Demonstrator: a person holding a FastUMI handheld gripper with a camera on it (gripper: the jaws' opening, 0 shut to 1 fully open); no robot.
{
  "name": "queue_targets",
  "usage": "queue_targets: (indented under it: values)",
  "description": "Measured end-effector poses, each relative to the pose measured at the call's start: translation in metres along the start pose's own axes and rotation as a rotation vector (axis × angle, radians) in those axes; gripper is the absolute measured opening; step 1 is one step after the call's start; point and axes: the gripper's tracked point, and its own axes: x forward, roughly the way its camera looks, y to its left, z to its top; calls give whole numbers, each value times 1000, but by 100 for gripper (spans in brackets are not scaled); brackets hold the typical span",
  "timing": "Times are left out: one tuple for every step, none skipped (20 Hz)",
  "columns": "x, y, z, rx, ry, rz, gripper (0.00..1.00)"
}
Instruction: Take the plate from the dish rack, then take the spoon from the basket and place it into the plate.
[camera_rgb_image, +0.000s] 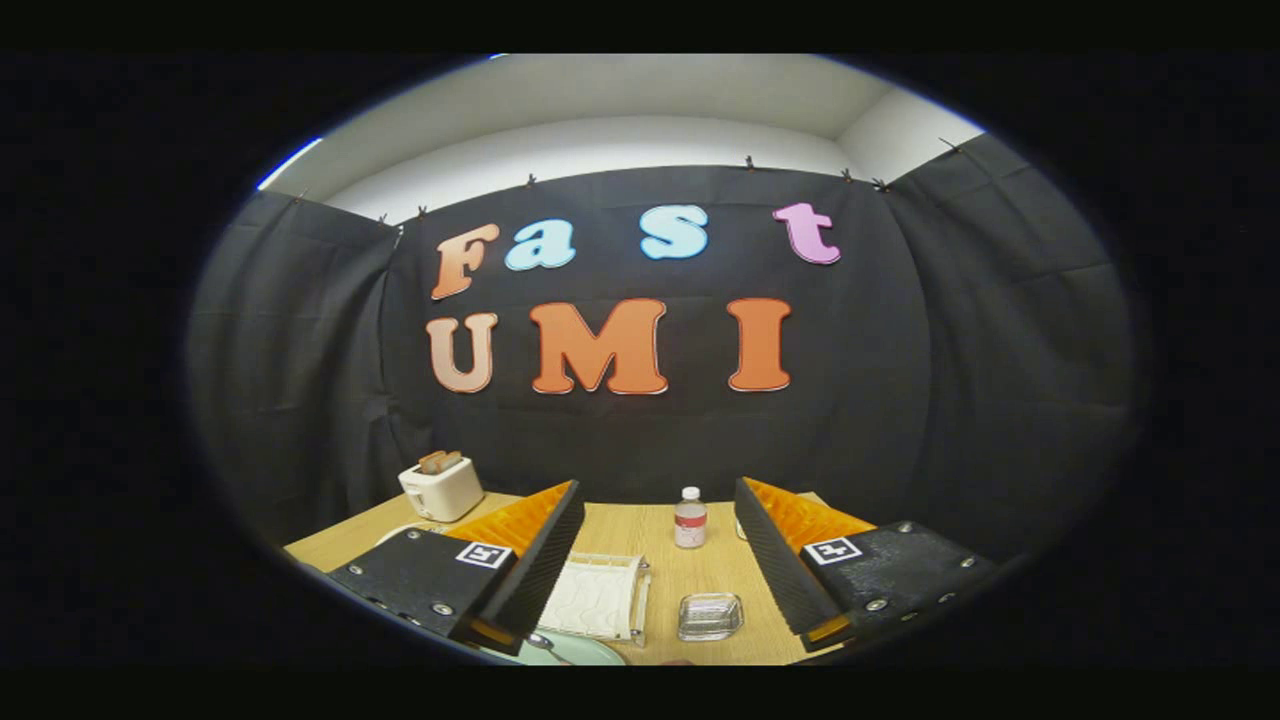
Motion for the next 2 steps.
queue_targets:
  values:
    - [0,2,2,-1,-3,4,91]
    - [0,4,2,-1,-7,7,91]
